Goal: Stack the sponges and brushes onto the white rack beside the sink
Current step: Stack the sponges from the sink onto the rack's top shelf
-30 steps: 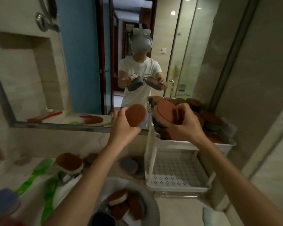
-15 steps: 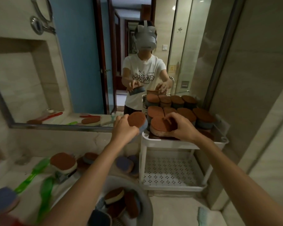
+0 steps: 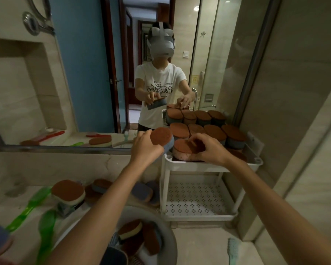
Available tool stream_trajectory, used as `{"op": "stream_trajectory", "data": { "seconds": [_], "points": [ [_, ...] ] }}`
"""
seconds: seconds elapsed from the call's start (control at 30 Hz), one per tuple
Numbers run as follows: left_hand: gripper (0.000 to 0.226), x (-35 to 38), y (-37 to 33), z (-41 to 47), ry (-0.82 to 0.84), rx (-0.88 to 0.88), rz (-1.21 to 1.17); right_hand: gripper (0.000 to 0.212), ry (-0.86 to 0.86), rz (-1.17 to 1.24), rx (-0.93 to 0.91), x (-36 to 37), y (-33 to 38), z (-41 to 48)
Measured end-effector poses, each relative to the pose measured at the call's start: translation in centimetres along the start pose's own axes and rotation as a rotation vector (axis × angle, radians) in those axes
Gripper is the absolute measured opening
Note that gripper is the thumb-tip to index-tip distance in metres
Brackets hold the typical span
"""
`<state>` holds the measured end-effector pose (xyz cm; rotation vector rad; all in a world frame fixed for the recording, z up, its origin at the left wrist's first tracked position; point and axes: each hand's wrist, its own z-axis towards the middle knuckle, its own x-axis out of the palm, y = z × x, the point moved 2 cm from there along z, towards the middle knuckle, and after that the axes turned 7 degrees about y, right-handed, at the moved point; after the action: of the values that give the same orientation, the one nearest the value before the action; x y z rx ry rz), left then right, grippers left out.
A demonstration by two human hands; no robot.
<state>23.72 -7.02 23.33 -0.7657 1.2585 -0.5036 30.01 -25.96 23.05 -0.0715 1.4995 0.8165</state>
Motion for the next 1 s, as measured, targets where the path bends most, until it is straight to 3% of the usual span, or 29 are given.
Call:
{"op": "stream_trajectory", "data": {
  "seconds": [0.17,0.3,0.43,0.5,0.63,0.7,0.83,1.0],
  "points": [
    [0.076,-0.7,-2.5,0.3,0.046,0.178,0.060,0.063,-0.180,-0.034,-0.110,-1.6,0.9,-1.4],
    [0.082,0.3,-5.6,0.5,0.171,0.286,0.122,0.071,-0.333,-0.302,-0.241,-2.2,1.3,-2.9],
    [0.091,2.3,-8.3,0.9,0.359,0.377,-0.017,0.070,-0.377,-0.548,-0.285,-2.4,0.0,-3.6],
    [0.085,3.0,-8.8,1.3,0.358,0.404,-0.060,0.067,-0.403,-0.528,-0.239,-2.5,-1.3,-4.1],
    [0.058,3.8,-6.4,2.4,0.160,0.317,-0.013,0.060,-0.494,-0.334,0.032,-2.7,-4.7,-5.4],
    [0.064,4.2,-4.2,2.8,0.109,0.218,0.093,0.057,-0.491,-0.292,0.138,-2.6,-6.1,-5.9],
    [0.089,5.1,-1.3,3.2,0.201,0.106,0.134,0.057,-0.458,-0.241,0.229,-1.9,-7.9,-6.3],
    [0.075,5.7,-0.7,3.1,0.239,0.091,0.095,0.057,-0.401,-0.235,0.215,-0.8,-8.0,-6.0]
  ]
}}
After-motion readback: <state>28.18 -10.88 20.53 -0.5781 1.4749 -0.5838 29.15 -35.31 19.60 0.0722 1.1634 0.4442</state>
